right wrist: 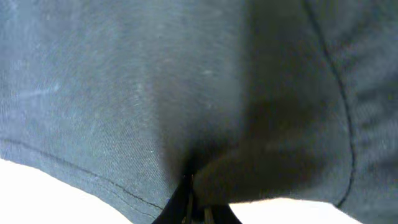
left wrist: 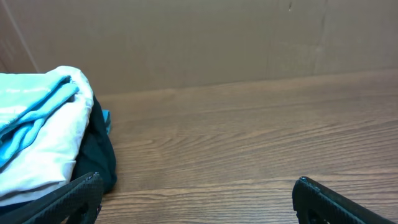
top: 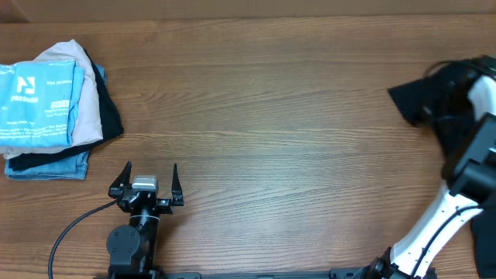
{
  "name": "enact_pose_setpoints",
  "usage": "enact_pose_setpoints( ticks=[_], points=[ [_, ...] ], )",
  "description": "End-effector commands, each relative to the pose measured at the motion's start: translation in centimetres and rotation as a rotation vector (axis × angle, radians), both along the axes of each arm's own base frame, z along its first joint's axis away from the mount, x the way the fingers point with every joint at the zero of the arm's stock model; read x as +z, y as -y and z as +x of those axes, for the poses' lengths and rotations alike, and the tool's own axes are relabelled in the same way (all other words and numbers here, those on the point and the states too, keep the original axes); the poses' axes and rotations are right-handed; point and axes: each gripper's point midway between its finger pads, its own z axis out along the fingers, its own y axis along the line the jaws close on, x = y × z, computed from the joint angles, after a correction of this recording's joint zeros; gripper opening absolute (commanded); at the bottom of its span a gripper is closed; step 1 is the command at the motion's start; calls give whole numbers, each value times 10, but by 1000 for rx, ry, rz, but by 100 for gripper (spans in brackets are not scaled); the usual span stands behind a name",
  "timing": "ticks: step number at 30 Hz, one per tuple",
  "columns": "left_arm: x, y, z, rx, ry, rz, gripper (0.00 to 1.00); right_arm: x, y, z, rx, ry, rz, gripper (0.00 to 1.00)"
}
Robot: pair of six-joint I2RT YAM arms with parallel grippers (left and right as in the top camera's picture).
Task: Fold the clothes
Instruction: 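Drag the black T-shirt leftward to the table center with the right gripper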
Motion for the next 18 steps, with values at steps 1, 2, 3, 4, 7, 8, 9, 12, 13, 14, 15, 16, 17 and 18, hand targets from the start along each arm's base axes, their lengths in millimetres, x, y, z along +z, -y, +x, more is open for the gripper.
enact_pose_setpoints(
  ticks=[1, 2, 3, 4, 7, 8, 9, 12, 13, 14, 15, 16, 17, 18],
  points=[
    [0, -1, 0, 1, 6, 26, 100, -2, -98, 29, 150, 13, 34, 4],
    [0, -1, 0, 1, 6, 26, 100, -1, -129, 37, 188, 24, 35, 4],
    [0, -1, 0, 1, 6, 26, 100, -1, -166, 44, 236, 38, 36, 4],
    [0, -1, 0, 1, 6, 26, 100, 0, -207, 48, 300, 58, 37, 4],
    [0, -1, 0, 1, 6, 26, 100, 4, -331, 40, 507, 124, 49, 5],
    [0, -1, 0, 1, 6, 26, 100, 5, -376, 28, 602, 148, 55, 5],
    [0, -1, 0, 1, 6, 26, 100, 6, -421, 8, 700, 159, 57, 5],
    [0, -1, 0, 1, 6, 26, 100, 6, -513, -59, 934, 162, 76, 6],
    [0, -1, 0, 1, 6, 26, 100, 6, -534, -81, 995, 159, 80, 7],
    [0, -1, 0, 1, 6, 26, 100, 6, -552, -101, 1052, 159, 84, 8],
    [0, -1, 0, 1, 6, 26, 100, 6, -566, -119, 1117, 165, 84, 10],
    [0, -1, 0, 1, 6, 26, 100, 6, -573, -127, 1138, 166, 80, 11],
    [0, -1, 0, 1, 6, 26, 100, 6, -578, -134, 1156, 166, 82, 11],
    [0, -1, 0, 1, 6, 26, 100, 6, -579, -136, 1159, 165, 83, 12]
  ],
)
